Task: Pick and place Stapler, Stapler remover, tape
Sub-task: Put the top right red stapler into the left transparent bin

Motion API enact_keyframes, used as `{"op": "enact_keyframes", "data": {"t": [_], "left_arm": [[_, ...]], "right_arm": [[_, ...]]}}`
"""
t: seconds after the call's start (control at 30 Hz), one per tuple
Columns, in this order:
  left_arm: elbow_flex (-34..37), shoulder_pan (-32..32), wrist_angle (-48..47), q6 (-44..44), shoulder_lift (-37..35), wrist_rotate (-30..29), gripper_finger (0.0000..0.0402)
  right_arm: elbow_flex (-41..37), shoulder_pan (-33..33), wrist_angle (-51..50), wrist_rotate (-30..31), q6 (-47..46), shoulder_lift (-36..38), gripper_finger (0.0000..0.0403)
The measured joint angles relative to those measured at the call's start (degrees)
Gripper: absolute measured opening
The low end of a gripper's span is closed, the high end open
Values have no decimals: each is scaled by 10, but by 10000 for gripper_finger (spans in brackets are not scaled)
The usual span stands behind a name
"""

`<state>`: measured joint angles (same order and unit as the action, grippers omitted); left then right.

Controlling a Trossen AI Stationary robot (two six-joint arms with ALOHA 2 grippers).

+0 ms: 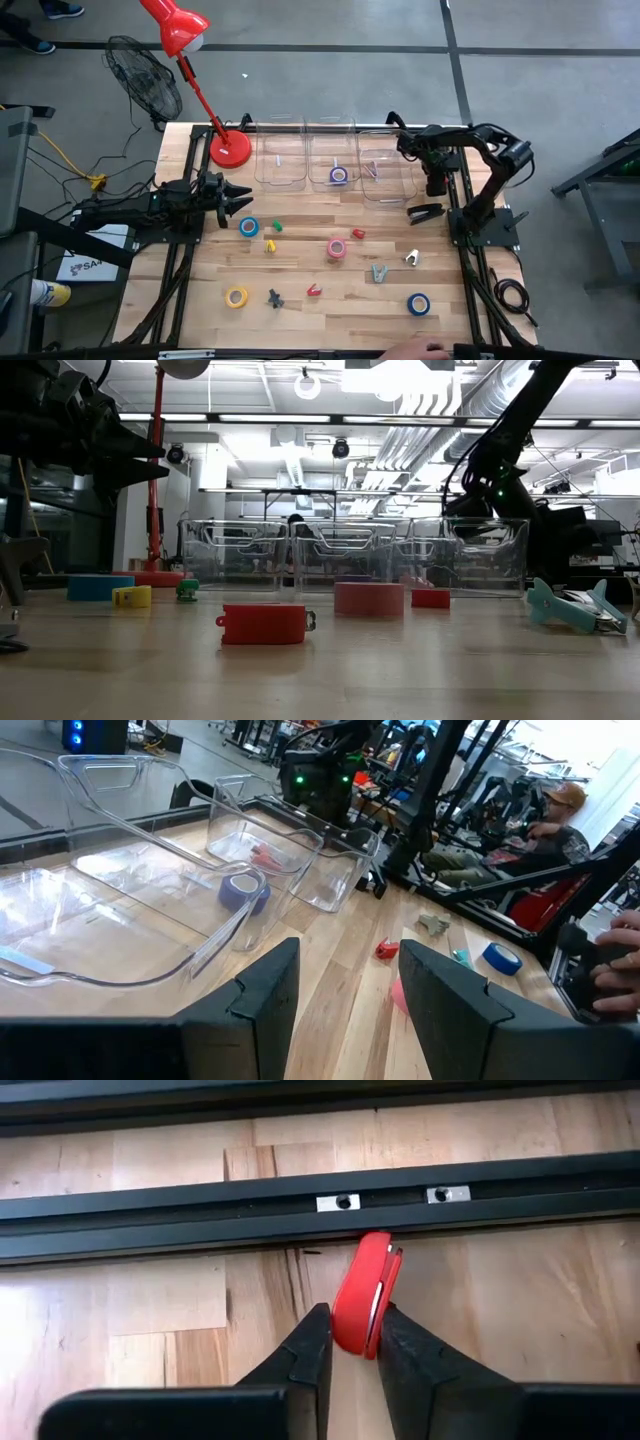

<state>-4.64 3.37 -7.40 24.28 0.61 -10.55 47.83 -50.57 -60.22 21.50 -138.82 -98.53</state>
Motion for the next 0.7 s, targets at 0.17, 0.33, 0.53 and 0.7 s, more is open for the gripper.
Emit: {"op": "enact_keyframes", "data": {"t": [0.17, 0.33, 0.53, 0.7], "left_arm": [[0, 0, 0, 0, 0, 0, 170], [0, 0, 0, 0, 0, 0, 170], [0, 0, 0, 0, 0, 0, 170], [0, 0, 0, 0, 0, 0, 170]], "right_arm": [[0, -4, -7, 0, -1, 24, 55], [0, -9, -10, -10, -1, 62, 55], [0, -10, -8, -32, -2, 120, 55], [0, -10, 2, -53, -2, 180, 55]]}}
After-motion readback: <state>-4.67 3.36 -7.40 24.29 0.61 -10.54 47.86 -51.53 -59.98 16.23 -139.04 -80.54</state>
